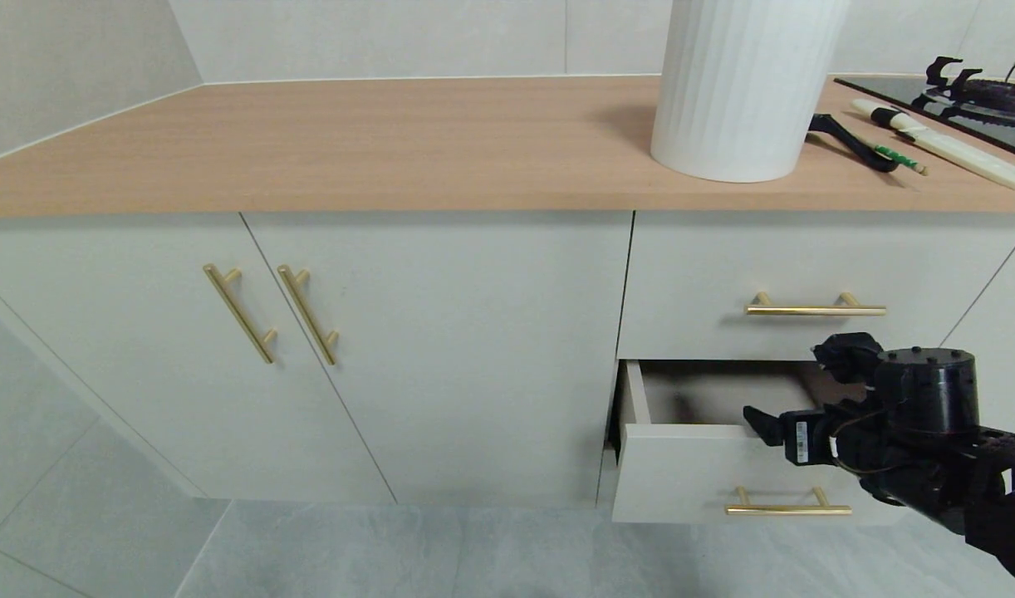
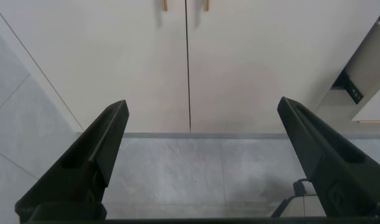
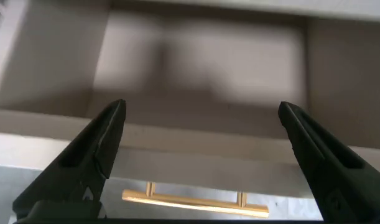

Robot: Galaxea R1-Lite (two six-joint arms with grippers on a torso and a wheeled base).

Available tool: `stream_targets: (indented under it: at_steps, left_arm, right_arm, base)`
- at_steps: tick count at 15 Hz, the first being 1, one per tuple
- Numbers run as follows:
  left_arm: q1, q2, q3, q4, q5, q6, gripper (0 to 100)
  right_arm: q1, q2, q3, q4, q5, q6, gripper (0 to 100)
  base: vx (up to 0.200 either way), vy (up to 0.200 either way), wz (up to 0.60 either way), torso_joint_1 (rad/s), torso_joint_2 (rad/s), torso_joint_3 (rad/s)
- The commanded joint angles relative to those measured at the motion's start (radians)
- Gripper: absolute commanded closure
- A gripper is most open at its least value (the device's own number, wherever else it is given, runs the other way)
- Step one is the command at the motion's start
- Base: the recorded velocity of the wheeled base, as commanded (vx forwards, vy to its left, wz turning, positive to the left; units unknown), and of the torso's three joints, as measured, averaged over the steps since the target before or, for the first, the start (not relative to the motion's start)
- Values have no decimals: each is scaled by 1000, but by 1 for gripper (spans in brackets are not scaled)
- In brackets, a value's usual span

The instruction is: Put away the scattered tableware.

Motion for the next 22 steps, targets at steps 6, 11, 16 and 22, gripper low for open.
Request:
stream_targets:
  at_steps: [6, 11, 16, 22]
  left_arm:
    - [0, 1, 0, 0, -2, 0, 0]
    - [0, 1, 0, 0, 0, 0, 0]
    - [0, 1, 0, 0, 0, 0, 0]
    - [0, 1, 0, 0, 0, 0, 0]
  right_arm:
    - [0, -22, 6, 36, 2, -3, 0]
    - [15, -152, -48, 389, 14, -7, 0]
    - [80, -246, -66, 609, 14, -13, 0]
    - [123, -332, -77, 867, 14, -116, 0]
  base:
    - [0, 0, 0, 0, 0, 0]
    - [0, 0, 0, 0, 0, 0]
    - [0, 0, 0, 0, 0, 0]
    - [0, 0, 0, 0, 0, 0]
